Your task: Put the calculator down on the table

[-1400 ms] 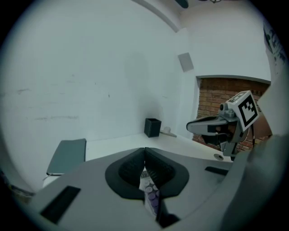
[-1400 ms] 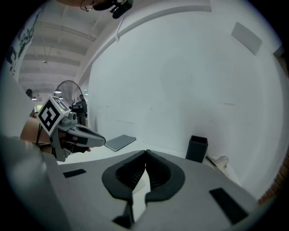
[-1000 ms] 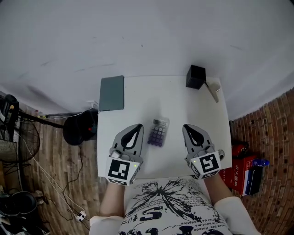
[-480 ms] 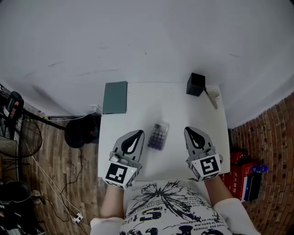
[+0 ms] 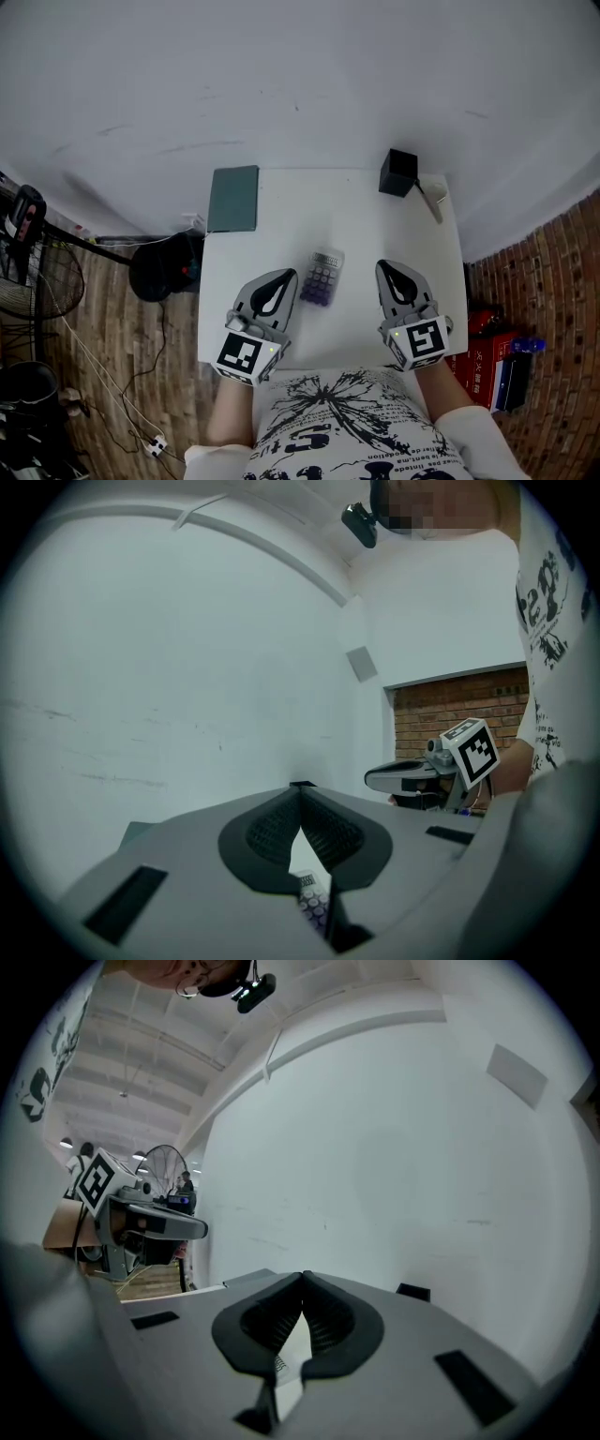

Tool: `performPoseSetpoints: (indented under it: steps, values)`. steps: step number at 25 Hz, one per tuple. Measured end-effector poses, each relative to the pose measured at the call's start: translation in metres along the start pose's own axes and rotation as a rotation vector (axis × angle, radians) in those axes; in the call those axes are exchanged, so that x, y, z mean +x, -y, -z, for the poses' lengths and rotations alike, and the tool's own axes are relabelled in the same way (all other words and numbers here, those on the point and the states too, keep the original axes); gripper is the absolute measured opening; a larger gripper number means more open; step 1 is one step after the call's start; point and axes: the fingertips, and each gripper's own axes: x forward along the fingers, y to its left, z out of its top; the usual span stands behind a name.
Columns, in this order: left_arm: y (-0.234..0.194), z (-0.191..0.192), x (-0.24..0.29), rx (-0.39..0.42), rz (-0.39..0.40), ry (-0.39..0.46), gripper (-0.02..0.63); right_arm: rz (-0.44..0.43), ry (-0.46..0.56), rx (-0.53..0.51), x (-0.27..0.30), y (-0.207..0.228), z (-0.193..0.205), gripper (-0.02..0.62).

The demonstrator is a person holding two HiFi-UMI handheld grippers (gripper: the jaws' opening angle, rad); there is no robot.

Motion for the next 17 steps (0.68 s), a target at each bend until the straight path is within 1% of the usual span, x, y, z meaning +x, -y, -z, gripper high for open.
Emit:
performPoseSetpoints:
  steps: [5, 11, 17]
  values:
    - [-0.002, 0.004, 0.000, 0.004, 0.009, 0.008, 0.014, 0.013, -0.015, 0.006, 0.000, -0.001, 0.007, 0.014]
    - [-0.012, 0.013, 0.002, -0.032, 0.014, 0.005, 0.014, 0.037, -0.038, 0.001, 0.005, -0.001, 0.012, 0.014]
    - [-0.016, 0.013, 0.003, -0.026, 0.017, 0.003, 0.014, 0.063, -0.048, 0.001, 0.009, 0.002, 0.015, 0.014]
